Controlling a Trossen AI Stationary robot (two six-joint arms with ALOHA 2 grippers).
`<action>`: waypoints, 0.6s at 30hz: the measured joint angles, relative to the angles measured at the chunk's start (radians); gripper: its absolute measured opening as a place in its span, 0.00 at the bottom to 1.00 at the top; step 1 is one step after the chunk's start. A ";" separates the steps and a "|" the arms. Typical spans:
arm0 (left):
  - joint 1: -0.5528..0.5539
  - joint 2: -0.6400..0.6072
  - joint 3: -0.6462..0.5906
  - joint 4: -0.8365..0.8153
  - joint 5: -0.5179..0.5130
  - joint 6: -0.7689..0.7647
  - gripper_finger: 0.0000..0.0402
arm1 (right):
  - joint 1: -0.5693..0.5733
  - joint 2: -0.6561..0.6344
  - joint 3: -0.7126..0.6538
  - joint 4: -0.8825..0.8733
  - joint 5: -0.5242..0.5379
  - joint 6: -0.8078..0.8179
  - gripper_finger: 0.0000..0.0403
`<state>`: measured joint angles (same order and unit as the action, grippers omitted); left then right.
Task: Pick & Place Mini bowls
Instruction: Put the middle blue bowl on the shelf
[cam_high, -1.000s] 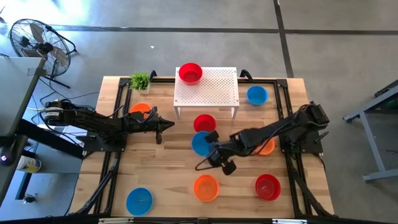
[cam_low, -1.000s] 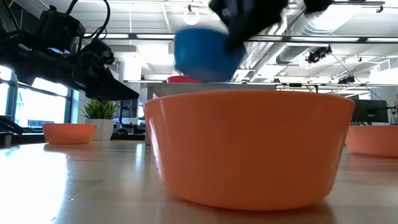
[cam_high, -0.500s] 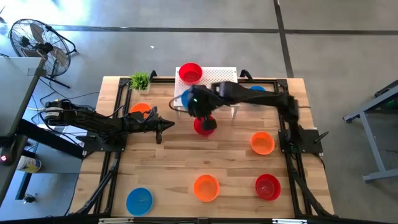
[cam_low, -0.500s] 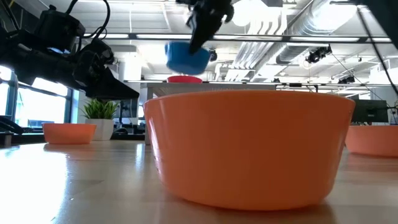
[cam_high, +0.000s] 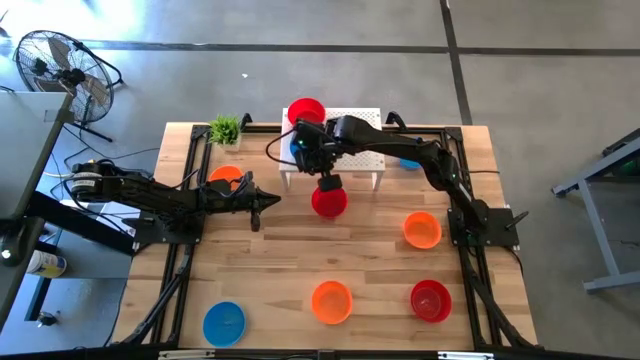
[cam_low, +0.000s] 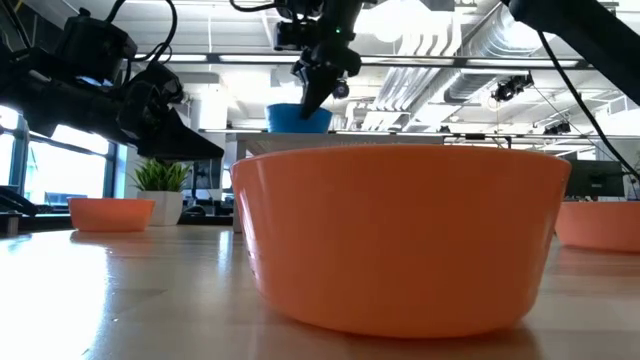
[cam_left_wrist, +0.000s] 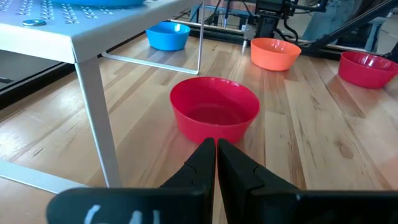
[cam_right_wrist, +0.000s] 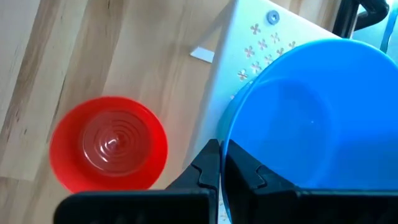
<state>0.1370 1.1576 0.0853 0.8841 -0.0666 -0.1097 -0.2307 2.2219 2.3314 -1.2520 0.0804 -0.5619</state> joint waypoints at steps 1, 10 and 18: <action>0.000 0.000 0.000 0.000 0.000 0.000 0.04 | -0.001 0.000 0.000 0.001 -0.001 0.000 0.01; 0.000 0.000 0.000 0.000 0.000 0.000 0.04 | -0.005 0.000 -0.005 0.010 -0.008 -0.005 0.04; 0.000 0.000 0.000 -0.001 0.008 0.000 0.04 | -0.005 0.000 -0.005 0.015 -0.001 -0.004 0.13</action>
<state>0.1371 1.1576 0.0853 0.8834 -0.0588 -0.1097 -0.2352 2.2215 2.3268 -1.2369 0.0794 -0.5663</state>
